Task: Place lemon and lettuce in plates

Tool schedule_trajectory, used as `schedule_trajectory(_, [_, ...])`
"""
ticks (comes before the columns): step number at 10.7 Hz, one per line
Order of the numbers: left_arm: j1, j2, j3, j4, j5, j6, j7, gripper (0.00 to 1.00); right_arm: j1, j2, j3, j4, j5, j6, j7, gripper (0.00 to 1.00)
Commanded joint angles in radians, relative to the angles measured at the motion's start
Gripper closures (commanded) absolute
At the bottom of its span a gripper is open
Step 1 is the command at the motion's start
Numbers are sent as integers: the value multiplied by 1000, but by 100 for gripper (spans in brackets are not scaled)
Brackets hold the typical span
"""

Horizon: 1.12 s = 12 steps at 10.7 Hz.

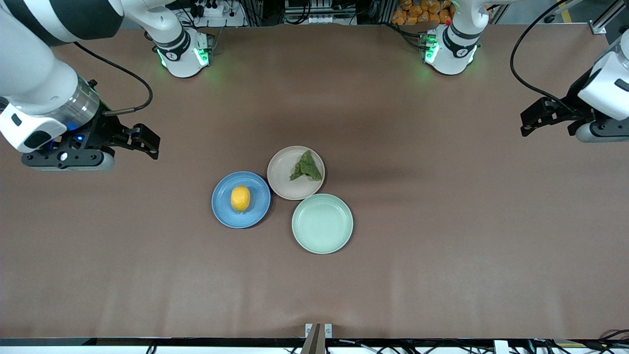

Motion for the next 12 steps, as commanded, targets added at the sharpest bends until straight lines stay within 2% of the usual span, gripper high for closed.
schedule_trajectory(1, [-10, -13, 7, -1, -49, -17, 29, 0, -13, -64, 12, -68, -30, -1, -3, 0])
schedule_trajectory(4, [-19, -11, 7, -1, -62, -17, 25, 0, -22, -98, 12, -106, -33, -1, -3, 0])
schedule_trajectory(12, [-24, -14, 7, -2, -62, -30, 25, 0, -13, -95, 13, -99, -66, -1, -10, 0])
